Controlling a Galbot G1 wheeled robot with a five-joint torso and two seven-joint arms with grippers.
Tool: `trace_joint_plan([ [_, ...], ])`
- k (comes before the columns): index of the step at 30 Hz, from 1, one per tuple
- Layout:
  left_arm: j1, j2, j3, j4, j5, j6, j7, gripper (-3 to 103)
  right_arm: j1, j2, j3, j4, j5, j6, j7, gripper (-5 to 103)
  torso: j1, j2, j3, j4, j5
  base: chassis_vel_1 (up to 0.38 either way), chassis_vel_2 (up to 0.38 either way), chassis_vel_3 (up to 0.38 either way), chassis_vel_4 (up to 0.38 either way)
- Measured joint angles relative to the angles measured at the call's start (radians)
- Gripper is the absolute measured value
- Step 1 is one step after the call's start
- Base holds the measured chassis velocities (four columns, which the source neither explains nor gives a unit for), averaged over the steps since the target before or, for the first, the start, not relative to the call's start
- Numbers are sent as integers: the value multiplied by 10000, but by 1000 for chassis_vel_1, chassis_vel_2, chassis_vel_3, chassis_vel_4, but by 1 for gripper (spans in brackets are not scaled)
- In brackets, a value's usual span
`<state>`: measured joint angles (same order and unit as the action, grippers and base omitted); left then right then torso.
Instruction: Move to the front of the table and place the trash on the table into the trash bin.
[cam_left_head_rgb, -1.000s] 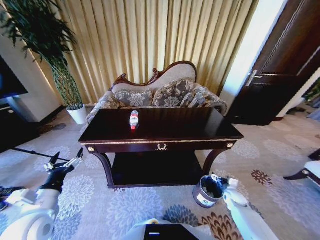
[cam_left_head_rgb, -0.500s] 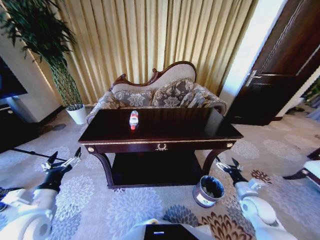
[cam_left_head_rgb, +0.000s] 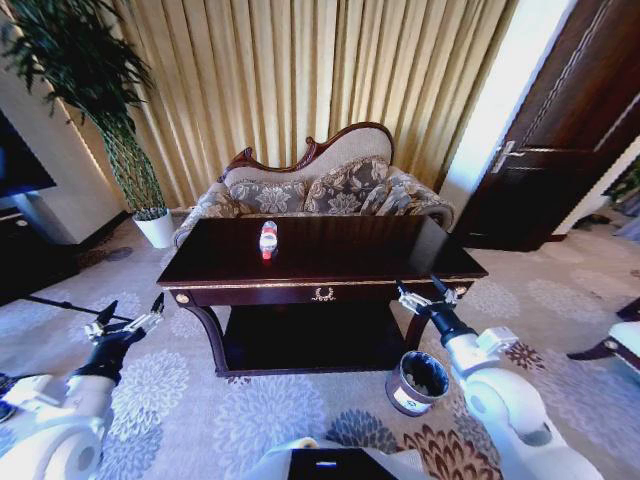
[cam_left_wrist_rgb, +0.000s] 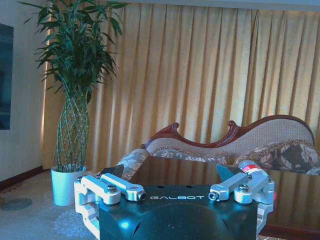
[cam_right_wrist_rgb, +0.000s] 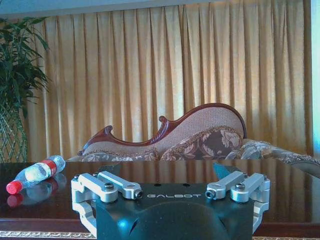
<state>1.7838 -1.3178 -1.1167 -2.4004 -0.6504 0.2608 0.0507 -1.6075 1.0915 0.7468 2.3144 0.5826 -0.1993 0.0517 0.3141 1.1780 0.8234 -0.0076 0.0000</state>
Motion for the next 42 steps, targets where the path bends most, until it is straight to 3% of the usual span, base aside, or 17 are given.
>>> trace_joint_plan([
  [9, -172, 207, 15, -248, -7, 359, -52, 100, 53, 86, -122, -28, -10, -3, 1, 100, -1, 0, 0, -1, 2, -12, 10, 10, -11],
  [42, -132, 70, 58, -290, 24, 345, -36, 100, 43, 86, -150, 37, 29, 8, -33, 100, 2, -1, 0, 0, 1, -61, 57, 62, -52],
])
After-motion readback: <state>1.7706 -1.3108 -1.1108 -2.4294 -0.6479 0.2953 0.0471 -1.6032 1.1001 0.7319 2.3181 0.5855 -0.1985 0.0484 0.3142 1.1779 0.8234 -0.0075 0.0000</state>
